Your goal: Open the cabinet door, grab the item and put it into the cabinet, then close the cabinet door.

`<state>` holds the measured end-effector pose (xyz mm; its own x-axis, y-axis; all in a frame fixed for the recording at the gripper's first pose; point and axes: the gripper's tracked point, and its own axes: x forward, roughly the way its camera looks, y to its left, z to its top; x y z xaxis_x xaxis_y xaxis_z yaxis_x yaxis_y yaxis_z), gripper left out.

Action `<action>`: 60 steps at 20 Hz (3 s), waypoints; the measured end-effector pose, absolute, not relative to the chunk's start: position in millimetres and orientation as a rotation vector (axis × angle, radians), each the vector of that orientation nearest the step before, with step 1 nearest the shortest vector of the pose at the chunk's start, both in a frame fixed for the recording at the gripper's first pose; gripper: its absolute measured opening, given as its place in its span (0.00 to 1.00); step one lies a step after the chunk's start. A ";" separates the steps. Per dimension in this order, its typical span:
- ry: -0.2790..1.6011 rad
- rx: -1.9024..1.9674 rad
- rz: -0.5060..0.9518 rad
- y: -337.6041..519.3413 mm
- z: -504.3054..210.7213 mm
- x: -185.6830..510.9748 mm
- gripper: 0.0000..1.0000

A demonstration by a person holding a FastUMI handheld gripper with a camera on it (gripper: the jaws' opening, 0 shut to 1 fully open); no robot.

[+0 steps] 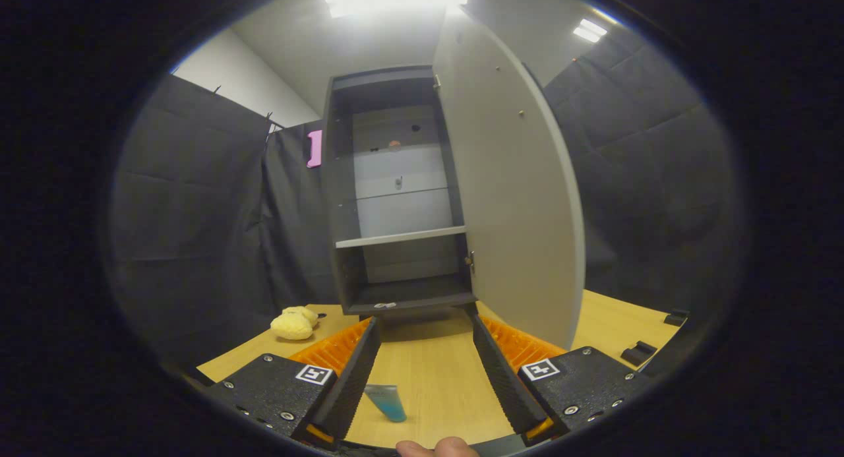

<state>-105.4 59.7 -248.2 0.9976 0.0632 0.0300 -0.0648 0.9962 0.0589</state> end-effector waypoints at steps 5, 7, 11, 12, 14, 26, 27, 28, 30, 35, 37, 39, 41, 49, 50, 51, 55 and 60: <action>0.124 0.000 0.038 101.1 -351.3 -81.7 0.88; 0.177 0.015 0.020 105.8 -378.8 -75.3 0.88; 0.238 -0.003 -0.007 106.1 -407.6 -62.1 0.88; 0.264 -0.028 -0.013 107.4 -420.3 -57.0 0.88; 0.301 -0.090 -0.005 108.5 -433.6 -54.0 0.79; 0.285 -0.050 0.003 100.6 -394.9 -43.2 0.49; 0.277 -0.045 0.001 99.1 -383.8 -40.3 0.49; 0.272 -0.039 -0.001 98.3 -374.0 -36.5 0.49; 0.269 -0.025 0.001 98.8 -353.8 -28.5 0.49; 0.204 -0.075 0.000 101.8 -290.8 1.2 0.49; 0.196 -0.086 0.000 104.7 -273.0 10.1 0.49; 0.181 -0.098 -0.003 107.4 -249.3 21.3 0.49; 0.149 -0.132 0.000 108.0 -218.2 35.5 0.49; 0.083 -0.146 0.032 116.4 -113.9 116.0 0.49; 0.077 -0.133 0.034 117.5 -99.8 129.0 0.49; 0.074 -0.122 0.036 118.5 -87.6 144.8 0.49; 0.096 -0.089 0.033 124.2 -52.9 201.8 0.49; 0.051 -0.150 0.052 135.8 -21.7 273.7 0.49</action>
